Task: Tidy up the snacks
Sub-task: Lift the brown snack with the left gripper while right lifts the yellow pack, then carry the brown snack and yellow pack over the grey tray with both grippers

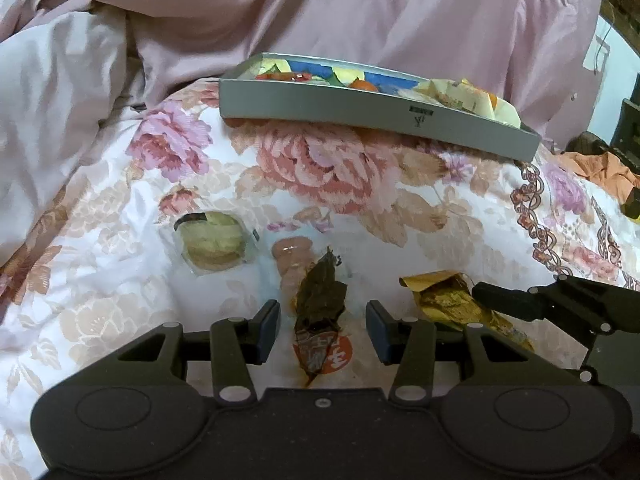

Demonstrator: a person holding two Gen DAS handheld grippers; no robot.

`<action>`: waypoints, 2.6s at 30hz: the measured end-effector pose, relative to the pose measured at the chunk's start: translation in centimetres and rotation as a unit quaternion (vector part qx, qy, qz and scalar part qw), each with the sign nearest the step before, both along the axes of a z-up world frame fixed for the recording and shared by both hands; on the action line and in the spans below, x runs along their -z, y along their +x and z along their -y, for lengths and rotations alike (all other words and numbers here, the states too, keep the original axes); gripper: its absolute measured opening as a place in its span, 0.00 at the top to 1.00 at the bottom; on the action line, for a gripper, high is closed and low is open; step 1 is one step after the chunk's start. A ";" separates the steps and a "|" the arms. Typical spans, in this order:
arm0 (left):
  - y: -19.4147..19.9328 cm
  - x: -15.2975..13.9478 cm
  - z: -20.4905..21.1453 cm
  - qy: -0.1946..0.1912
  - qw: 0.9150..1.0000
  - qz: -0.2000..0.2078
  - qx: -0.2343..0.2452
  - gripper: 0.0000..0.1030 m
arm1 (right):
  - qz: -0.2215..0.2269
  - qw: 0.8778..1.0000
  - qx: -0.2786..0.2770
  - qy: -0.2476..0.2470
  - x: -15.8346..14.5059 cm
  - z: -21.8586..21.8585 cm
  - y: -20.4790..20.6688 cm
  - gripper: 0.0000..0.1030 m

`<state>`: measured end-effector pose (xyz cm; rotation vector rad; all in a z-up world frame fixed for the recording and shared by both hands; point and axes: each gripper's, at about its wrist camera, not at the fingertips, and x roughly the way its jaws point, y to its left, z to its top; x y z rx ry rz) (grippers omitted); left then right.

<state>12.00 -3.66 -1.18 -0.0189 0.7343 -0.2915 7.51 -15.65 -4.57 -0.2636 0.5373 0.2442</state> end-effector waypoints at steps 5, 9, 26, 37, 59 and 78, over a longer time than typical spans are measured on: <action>0.2 0.4 0.0 0.006 1.000 -0.011 -0.003 0.52 | 0.000 1.000 0.001 -0.001 0.0 0.1 0.0 0.55; 0.2 0.4 -0.1 0.009 1.000 -0.011 -0.002 0.52 | 0.006 1.000 0.000 -0.005 -0.1 0.0 -0.1 0.55; 0.5 1.8 0.7 0.054 0.998 -0.033 0.030 0.53 | 0.013 1.000 -0.002 -0.010 0.0 -0.1 -0.1 0.55; -0.4 -0.6 0.2 0.020 1.000 0.013 -0.005 0.53 | 0.048 0.998 -0.001 -0.028 -0.9 0.0 -0.6 0.54; 8.3 -8.3 0.6 -0.026 0.995 0.089 -0.047 0.53 | 0.122 0.992 0.038 0.003 -6.5 2.8 5.3 0.54; 17.5 -9.3 1.4 -0.053 0.990 0.109 -0.078 0.53 | 0.172 0.985 0.022 -0.021 -9.9 2.9 14.2 0.53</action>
